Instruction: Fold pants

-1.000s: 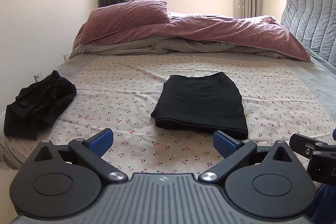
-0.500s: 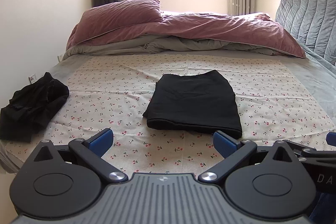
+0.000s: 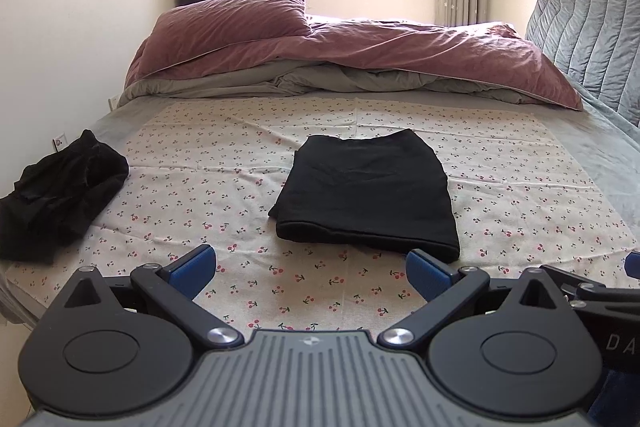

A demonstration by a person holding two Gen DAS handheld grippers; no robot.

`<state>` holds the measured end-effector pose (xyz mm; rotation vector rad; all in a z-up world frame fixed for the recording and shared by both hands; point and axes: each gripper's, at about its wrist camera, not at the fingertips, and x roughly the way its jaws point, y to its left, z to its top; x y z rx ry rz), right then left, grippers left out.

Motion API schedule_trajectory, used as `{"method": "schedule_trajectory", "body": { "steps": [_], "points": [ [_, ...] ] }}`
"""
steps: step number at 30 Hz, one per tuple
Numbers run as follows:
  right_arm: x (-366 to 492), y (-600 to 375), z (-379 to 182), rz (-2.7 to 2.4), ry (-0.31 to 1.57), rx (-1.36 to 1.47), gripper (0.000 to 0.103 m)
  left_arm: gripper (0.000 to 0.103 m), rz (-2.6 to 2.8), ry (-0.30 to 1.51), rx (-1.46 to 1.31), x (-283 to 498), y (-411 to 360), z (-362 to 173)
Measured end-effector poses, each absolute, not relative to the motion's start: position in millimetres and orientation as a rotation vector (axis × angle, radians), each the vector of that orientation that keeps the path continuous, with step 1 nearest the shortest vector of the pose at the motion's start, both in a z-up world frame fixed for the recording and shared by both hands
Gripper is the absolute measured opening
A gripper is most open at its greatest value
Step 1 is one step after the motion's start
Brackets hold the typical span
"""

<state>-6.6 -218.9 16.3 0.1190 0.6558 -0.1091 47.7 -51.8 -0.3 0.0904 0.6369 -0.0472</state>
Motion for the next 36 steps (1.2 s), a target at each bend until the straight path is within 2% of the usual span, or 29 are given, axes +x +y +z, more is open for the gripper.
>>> {"method": "schedule_trajectory", "body": {
  "steps": [36],
  "points": [
    [-7.1,-219.0,17.4,-0.13,0.645,0.125,0.103,0.103,-0.06,0.627,0.091,48.1,-59.2,-1.2]
  ]
}}
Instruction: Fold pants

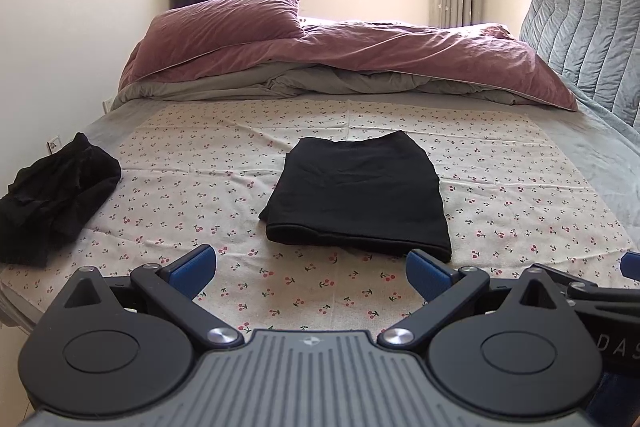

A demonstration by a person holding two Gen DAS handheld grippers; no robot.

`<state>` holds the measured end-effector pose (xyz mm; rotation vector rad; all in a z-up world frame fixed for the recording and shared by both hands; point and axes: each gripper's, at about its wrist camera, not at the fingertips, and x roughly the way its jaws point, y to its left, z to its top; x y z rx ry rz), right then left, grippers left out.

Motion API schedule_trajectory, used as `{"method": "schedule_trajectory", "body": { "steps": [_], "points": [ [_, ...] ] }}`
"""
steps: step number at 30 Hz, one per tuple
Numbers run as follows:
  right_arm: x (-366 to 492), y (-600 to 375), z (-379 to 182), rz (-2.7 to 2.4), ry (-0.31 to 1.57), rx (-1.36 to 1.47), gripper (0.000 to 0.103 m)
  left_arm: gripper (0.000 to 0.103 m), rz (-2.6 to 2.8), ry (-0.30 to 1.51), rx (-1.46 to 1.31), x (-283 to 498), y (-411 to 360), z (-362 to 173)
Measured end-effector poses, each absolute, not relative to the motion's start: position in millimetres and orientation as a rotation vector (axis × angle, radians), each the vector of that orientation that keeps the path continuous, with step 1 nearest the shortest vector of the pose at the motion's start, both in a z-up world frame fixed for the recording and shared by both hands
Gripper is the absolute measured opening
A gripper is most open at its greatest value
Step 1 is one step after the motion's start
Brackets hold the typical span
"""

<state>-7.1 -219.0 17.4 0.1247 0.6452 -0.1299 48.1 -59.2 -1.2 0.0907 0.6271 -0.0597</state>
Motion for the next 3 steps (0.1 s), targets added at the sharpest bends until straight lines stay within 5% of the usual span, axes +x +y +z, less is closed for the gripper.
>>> {"method": "schedule_trajectory", "body": {
  "steps": [3],
  "points": [
    [-6.9,-218.1,17.2,-0.137,0.643,0.127,0.103,0.103,-0.063,0.624,0.101,49.8,-60.4,-0.8]
  ]
}}
